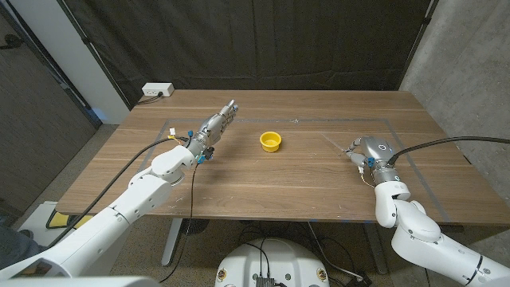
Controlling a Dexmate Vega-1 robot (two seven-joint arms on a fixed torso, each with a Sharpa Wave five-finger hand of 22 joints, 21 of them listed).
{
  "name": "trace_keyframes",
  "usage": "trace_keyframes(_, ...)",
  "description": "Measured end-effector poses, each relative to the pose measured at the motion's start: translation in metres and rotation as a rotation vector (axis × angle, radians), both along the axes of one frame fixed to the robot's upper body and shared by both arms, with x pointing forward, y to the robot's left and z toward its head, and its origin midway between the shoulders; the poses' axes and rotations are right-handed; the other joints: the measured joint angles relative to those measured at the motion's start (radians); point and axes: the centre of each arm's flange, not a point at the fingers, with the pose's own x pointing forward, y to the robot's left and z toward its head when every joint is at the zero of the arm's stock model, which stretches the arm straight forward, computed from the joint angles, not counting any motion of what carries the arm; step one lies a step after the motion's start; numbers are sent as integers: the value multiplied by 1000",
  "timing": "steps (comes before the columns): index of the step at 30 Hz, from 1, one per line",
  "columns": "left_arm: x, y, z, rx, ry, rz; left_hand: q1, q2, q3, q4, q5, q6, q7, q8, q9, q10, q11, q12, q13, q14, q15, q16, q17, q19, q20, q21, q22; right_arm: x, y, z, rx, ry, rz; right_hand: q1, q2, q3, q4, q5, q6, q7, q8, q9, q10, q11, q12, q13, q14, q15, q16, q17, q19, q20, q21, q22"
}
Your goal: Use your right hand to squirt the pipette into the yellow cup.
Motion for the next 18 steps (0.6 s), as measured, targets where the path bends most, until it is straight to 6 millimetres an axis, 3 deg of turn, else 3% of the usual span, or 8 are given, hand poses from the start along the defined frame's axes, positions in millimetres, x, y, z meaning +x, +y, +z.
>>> trace_keyframes(18, -5, -1, 3, 10, -7, -4, 0, 0, -4, 4, 0, 0, 0, 0, 0, 0, 0, 0, 0, 0, 0, 0, 0, 0, 0, 0, 0, 11, 5, -15, -14, 61, -5, -17, -6, -9, 9, 0, -18, 0, -11, 0, -4, 4, 0, 0, 0, 0, 0, 0, 0, 0, 0, 0)
